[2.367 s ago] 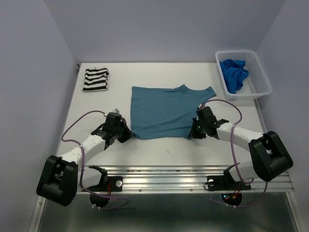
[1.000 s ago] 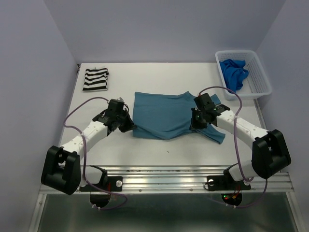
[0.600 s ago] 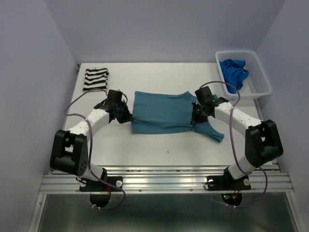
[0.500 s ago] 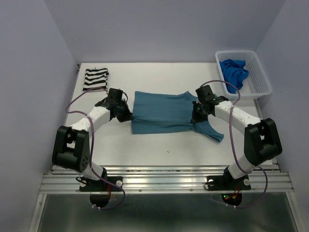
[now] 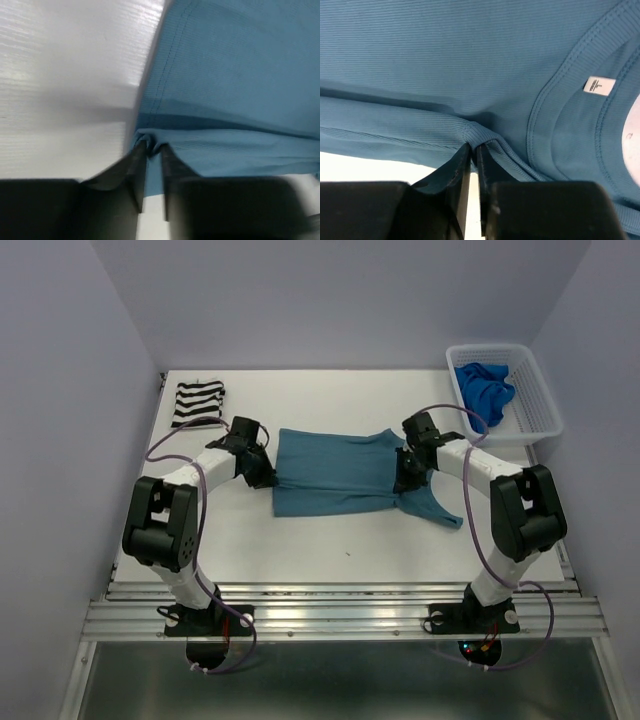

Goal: Fold and stack the tank tops

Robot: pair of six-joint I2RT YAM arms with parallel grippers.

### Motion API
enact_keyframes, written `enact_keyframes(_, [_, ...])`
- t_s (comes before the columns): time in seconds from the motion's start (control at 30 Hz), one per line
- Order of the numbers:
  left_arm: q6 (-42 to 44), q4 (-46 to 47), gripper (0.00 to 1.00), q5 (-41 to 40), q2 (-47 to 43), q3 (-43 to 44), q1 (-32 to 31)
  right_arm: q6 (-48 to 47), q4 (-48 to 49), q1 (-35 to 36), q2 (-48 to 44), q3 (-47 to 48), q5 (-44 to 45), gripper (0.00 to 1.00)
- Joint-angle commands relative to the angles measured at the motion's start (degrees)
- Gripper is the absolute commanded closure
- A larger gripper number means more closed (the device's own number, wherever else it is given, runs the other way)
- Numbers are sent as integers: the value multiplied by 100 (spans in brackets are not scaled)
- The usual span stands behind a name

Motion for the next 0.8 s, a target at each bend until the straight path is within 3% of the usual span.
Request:
enact_keyframes(0.0, [121, 3, 65, -313, 44, 344, 44, -202, 225, -94, 110, 409, 297, 79])
enact_keyframes(0.03, [121, 38, 62, -332, 45, 370, 44, -219, 251, -147, 136, 470, 428, 79])
enact_keyframes(0.07, [121, 82, 52, -375, 62, 431, 52, -193, 382, -147, 145, 549, 586, 76])
enact_keyframes(0.1, [121, 91, 52, -376, 71, 475, 53, -202, 383, -147, 163, 611, 675, 76])
enact_keyframes(0.17, [130, 30, 13, -437, 62, 607, 44, -412, 366, -147, 233, 804, 623, 65])
enact_keyframes(0.2, [130, 4, 1, -481, 45, 634, 44, -491, 357, -147, 216, 822, 544, 57])
enact_keyframes(0.3, [113, -41, 1, -499, -156, 634, 35, -598, 304, -147, -117, 691, 500, 41])
enact_keyframes(0.47, [-28, 3, 1, -578, -640, 353, -114, -213, 287, -200, -1250, -476, 1219, 24])
enact_keyframes(0.6, [-98, 100, 1, -569, -817, 98, -421, 193, 76, -726, -2271, -1400, 1387, 14])
enact_keyframes(0.67, [-151, 161, 1, -543, -773, 54, -579, 490, -117, -981, -2850, -1855, 1571, 4])
enact_keyframes(0.77, [-169, 267, 1, -446, -606, 1, -720, 677, -179, -1289, -3431, -2357, 1529, 1])
